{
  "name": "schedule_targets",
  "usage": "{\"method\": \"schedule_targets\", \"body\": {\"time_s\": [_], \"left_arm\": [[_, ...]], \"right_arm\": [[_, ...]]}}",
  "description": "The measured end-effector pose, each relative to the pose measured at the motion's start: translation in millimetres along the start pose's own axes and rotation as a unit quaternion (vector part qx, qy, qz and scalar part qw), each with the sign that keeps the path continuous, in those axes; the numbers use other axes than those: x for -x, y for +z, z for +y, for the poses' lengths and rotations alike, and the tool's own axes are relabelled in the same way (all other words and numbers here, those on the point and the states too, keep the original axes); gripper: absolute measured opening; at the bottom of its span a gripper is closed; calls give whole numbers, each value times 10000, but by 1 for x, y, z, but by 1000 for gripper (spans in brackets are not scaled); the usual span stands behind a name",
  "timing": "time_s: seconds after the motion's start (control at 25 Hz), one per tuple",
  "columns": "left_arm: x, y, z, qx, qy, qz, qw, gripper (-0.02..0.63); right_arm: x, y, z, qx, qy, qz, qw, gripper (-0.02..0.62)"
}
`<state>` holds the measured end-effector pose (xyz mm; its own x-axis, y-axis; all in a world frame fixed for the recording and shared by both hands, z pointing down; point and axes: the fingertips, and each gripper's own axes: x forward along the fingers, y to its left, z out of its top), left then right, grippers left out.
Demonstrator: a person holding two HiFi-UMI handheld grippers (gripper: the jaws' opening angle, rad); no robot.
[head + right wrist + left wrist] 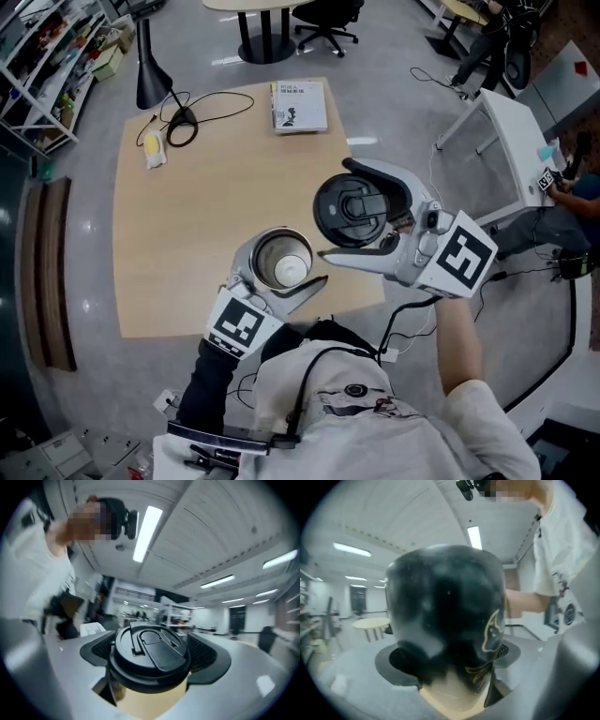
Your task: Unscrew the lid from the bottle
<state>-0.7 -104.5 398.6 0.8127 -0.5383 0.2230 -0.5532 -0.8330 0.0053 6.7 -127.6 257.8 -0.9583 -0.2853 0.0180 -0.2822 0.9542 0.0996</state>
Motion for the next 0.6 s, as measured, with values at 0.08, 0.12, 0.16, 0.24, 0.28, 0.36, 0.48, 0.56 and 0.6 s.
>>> {"method": "schedule_targets", "body": {"time_s": [0.08,0.12,0.16,0.24,0.28,0.36,0.48,0.56,0.6], "left_arm": [[18,-9,52,251,1416,-48,9896,426],[31,-13,75,487,2051,-98,9775,426],[45,-19,95,697,2621,-125,9624,426],[73,-31,119,921,3463,-81,9335,426],[83,-38,124,979,3709,-28,9235,426],[97,-48,123,1048,3941,84,9131,426],[109,-51,113,937,4110,228,9065,426],[112,-49,104,797,4158,313,9054,426],[113,-47,99,724,4138,338,9069,426]], "right_arm": [[19,-28,-32,296,-1368,271,9898,480],[30,-41,-41,250,-1869,264,9817,480],[41,-52,-48,127,-2269,225,9736,480],[61,-76,-55,-104,-2835,218,9587,480],[72,-87,-57,-174,-3025,261,9526,480],[96,-105,-59,-320,-3275,332,9437,479],[126,-118,-64,-587,-3487,251,9351,480],[137,-121,-64,-673,-3561,186,9318,480],[139,-120,-61,-655,-3587,174,9310,480]]}}
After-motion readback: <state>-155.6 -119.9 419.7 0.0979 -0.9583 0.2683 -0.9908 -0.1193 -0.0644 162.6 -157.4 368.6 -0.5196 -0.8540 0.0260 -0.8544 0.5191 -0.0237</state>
